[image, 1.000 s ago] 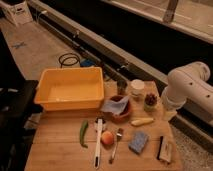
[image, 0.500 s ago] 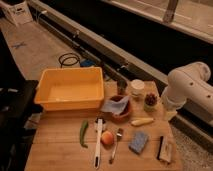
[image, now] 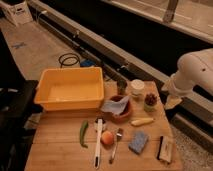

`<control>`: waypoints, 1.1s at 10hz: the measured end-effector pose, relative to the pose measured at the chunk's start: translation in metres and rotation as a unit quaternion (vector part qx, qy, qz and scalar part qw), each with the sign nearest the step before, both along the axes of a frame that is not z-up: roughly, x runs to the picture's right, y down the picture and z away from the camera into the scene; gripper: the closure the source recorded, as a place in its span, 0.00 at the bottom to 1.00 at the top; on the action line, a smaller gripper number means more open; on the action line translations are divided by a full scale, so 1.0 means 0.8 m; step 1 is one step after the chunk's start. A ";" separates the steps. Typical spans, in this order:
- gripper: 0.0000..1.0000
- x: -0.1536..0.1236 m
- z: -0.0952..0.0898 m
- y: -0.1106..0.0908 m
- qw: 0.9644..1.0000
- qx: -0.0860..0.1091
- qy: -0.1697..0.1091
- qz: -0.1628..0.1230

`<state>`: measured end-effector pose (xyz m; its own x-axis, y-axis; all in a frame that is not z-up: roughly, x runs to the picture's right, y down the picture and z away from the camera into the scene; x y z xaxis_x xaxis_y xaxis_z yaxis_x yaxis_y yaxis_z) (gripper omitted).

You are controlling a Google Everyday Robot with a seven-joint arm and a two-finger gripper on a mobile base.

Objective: Place grapes in metal cup

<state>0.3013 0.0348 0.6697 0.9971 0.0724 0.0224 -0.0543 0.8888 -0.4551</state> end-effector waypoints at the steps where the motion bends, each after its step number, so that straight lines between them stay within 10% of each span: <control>1: 0.35 0.004 0.007 -0.007 1.000 0.000 -0.006 0.007; 11: 0.35 0.025 0.052 -0.021 0.996 -0.002 -0.010 0.084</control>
<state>0.3210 0.0181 0.7113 0.9701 0.2389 0.0421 -0.1933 0.8659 -0.4613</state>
